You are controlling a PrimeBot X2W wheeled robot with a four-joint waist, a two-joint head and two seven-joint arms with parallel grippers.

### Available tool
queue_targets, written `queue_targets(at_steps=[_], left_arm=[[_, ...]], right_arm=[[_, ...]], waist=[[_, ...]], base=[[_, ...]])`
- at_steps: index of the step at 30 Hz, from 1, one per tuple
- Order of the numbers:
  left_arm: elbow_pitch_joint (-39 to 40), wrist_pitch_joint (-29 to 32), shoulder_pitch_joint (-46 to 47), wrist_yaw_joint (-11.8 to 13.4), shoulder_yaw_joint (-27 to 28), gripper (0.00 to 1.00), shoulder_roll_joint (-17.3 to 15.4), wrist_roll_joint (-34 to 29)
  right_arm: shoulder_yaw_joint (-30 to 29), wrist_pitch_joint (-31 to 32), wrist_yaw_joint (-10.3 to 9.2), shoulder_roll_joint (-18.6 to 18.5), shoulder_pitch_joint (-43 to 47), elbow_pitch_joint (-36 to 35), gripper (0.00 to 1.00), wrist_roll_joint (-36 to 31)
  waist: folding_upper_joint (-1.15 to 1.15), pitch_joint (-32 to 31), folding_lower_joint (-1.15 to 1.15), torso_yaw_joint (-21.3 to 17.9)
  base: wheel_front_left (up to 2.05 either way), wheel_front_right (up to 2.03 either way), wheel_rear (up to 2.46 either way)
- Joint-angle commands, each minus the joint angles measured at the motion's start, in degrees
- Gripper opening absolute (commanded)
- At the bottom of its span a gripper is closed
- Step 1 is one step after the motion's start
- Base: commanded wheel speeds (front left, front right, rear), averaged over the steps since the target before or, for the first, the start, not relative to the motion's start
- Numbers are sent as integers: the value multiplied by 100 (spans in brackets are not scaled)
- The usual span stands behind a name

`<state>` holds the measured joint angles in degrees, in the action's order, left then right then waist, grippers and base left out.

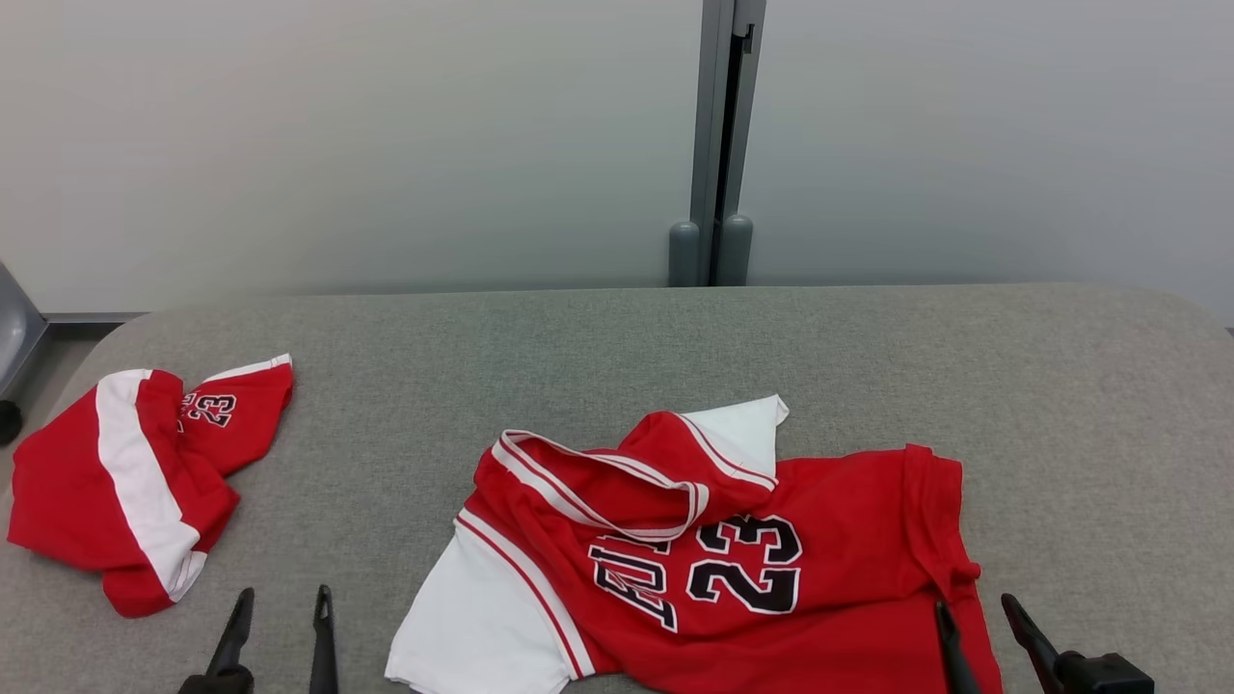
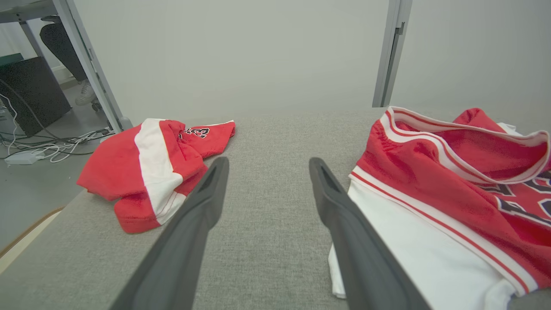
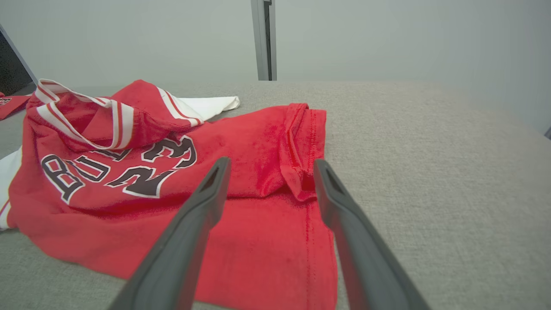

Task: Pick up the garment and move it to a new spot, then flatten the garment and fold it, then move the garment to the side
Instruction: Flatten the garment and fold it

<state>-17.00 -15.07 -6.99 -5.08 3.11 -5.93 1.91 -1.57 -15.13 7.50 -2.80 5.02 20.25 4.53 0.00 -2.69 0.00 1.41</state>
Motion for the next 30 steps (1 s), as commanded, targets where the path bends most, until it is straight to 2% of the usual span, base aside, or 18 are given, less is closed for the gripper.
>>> queue_targets(at_steps=[1,6,13,20,30], left_arm=[[-39,-14,100,-41,-74,100,21,-54],[-511,-15,330,-166,-504,100,14,-57],[-1284,-14,603,-234,-931,100,-8,63],[-2203,-14,739,-244,-994,100,-54,228],[-2790,-7,956,-236,-988,100,-19,407]], right_arm=[[-57,-2,-1,-17,-41,20,100,-71],[-247,-2,-1,-17,-120,185,100,-195],[-362,-2,-1,-17,-286,756,100,-429],[-257,-2,-1,-17,-363,1399,100,-408],[-105,-2,-1,-18,-548,1853,100,-224]], waist=[[0,8,0,-17],[0,70,0,-96],[0,178,0,-259],[0,244,0,-340],[0,313,0,-361]], base=[[0,0,0],[0,0,0],[0,0,0],[0,0,0],[0,0,0]])
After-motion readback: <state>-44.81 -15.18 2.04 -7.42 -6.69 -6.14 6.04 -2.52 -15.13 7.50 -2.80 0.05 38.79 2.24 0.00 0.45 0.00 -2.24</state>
